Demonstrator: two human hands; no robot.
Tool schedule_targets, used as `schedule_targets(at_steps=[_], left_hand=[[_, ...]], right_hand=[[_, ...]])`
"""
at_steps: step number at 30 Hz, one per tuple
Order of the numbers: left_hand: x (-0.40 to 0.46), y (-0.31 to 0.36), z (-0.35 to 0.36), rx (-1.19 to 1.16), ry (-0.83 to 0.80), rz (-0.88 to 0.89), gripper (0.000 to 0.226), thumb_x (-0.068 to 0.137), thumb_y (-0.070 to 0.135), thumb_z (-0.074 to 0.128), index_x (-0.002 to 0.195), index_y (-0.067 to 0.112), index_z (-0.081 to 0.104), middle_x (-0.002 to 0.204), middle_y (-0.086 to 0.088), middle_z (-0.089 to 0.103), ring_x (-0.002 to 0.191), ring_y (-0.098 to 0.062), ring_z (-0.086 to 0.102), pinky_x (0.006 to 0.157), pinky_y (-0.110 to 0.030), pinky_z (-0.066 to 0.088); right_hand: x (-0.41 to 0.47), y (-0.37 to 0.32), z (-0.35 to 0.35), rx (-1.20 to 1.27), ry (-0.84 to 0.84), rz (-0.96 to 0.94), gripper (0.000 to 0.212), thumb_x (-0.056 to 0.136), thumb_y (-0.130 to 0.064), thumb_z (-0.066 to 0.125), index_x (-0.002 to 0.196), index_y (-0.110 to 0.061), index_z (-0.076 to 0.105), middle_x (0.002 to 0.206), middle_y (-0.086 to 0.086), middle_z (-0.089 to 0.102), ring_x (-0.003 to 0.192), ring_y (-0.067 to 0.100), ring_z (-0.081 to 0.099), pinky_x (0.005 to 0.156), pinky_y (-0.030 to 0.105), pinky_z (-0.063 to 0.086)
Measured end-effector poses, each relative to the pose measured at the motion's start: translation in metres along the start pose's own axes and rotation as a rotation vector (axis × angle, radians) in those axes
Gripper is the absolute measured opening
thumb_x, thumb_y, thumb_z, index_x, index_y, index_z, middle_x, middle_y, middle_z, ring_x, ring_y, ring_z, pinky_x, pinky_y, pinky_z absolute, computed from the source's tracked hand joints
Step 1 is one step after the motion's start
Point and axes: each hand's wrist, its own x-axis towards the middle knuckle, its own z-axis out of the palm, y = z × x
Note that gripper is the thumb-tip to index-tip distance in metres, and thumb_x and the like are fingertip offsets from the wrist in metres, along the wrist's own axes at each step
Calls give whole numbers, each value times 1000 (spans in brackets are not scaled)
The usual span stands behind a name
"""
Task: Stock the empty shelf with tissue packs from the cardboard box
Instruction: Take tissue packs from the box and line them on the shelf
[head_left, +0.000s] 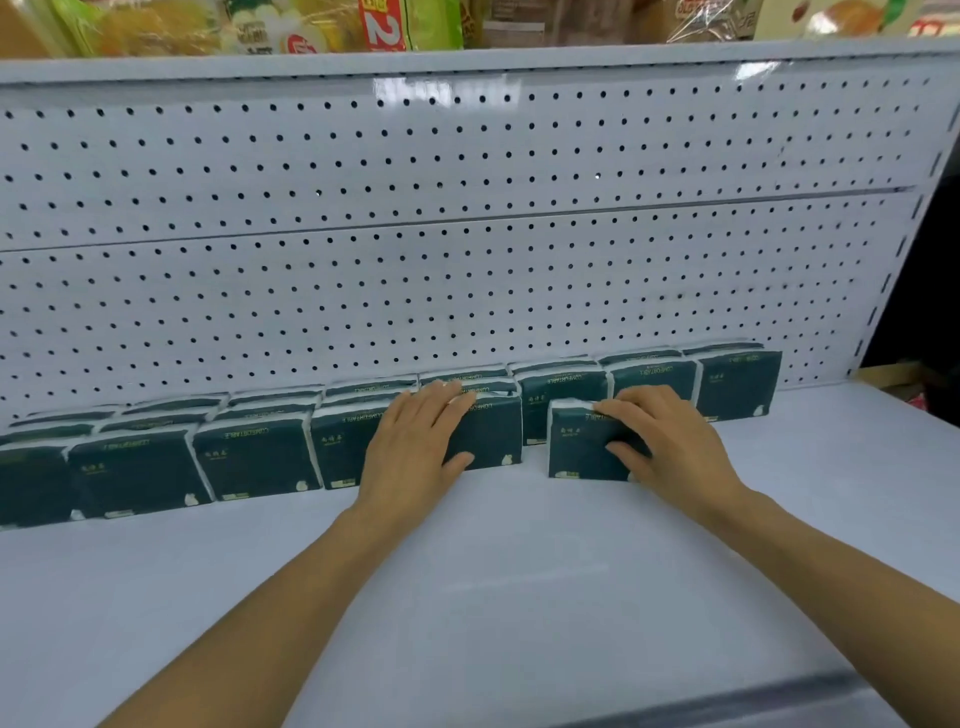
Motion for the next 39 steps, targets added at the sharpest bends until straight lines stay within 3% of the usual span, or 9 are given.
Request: schedule_targets(at_steps=[5,8,18,20,23,26,32,36,39], left_hand=[[13,-7,12,138,-22,76,79,59,26,92,131,17,61,129,-1,63,117,-22,60,105,-45,42],[17,-7,14,161,-3,76,76,58,27,92,128,19,62,126,1,64,113,-20,62,104,-45,44],[18,-2,16,182,-1,26,75,57,25,92,127,20,63,125,1,65,112,-19,63,106,-42,39],[17,5,8,186,-78,-9,78,68,29,86,138,21,53,137,1,57,124,-20,55,114,-43,28],[16,18,-4,174,-194,-99,83,92,45,59,156,25,11,161,2,20,149,-18,17,121,-47,-1],[7,35,-25,154,-181,-168,84,94,54,49,157,25,0,164,3,7,151,-18,5,122,-48,-5],[-58,57,-74,-24,25,-260,79,89,51,62,154,26,24,157,2,33,140,-22,35,117,-40,23],[-121,55,-100,32,61,-314,76,85,49,67,148,21,36,146,-2,49,128,-25,50,108,-44,37],[-171,47,-120,97,73,-377,75,83,49,70,145,18,42,138,-4,56,122,-25,54,107,-46,39]], right_hand=[[20,2,22,-26,-18,13,53,73,-21,82,122,-18,62,114,1,61,103,26,57,74,41,51],[29,-1,33,-28,-15,-16,58,69,-31,85,121,-18,62,115,1,62,103,26,58,76,38,49],[36,-1,45,-86,20,-9,55,70,-30,84,119,-19,63,116,0,61,109,21,52,85,39,43],[38,-8,39,-111,-25,33,58,67,-32,86,119,-19,62,119,1,60,111,22,51,89,42,43],[43,-28,23,-167,-150,107,68,77,-44,76,136,-22,50,144,6,44,134,27,39,106,52,31],[41,-52,1,-130,-132,105,69,86,-50,63,145,-22,40,155,6,32,142,29,29,113,54,23],[9,-109,-39,69,103,32,53,88,-41,65,134,-17,53,136,6,55,120,27,55,97,46,44],[-21,-155,-48,172,65,-41,53,91,-44,52,137,-18,50,134,5,57,119,24,55,96,44,46],[-39,-199,-50,229,20,-91,54,92,-47,45,138,-19,48,134,4,57,118,25,56,96,43,46]])
